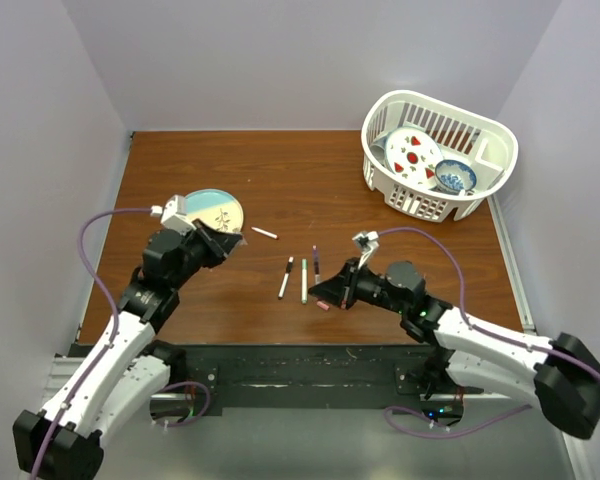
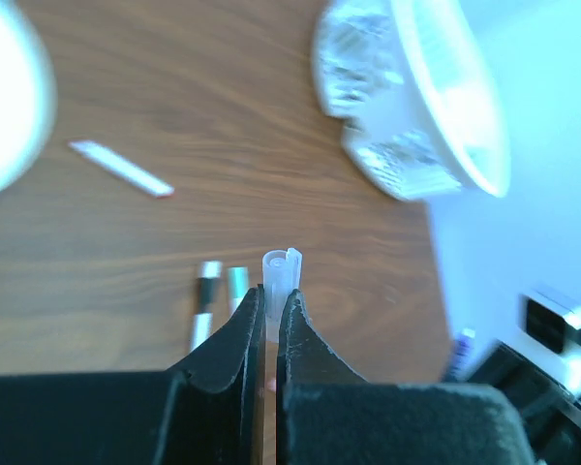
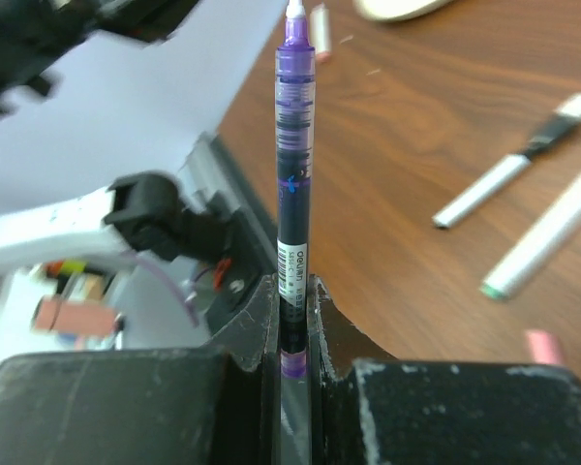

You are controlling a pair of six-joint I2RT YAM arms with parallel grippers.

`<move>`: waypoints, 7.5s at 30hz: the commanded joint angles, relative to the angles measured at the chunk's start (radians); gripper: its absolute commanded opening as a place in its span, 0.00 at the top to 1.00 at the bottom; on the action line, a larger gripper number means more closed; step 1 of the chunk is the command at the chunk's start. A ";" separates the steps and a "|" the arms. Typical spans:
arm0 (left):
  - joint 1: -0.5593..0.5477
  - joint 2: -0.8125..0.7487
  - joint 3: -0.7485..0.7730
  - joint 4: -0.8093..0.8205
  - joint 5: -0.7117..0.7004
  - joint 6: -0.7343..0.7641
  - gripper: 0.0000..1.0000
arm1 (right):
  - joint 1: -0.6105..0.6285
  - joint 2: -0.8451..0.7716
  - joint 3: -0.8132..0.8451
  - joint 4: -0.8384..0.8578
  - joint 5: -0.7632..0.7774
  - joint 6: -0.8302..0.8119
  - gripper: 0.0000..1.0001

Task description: Insert the pens into the pen caps

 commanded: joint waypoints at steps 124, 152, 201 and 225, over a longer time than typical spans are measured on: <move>-0.243 0.117 0.063 0.493 0.351 0.020 0.30 | 0.213 0.069 0.159 0.096 0.037 -0.139 1.00; -0.245 0.111 -0.156 0.721 0.529 -0.147 1.00 | 0.213 0.080 0.281 0.057 0.262 -0.201 1.00; -0.387 0.333 -0.395 0.973 0.577 -0.150 1.00 | -0.048 0.325 0.856 0.097 0.241 -0.420 1.00; -0.475 0.480 -0.300 1.058 0.565 -0.196 1.00 | -0.122 0.283 0.730 0.061 0.156 -0.494 1.00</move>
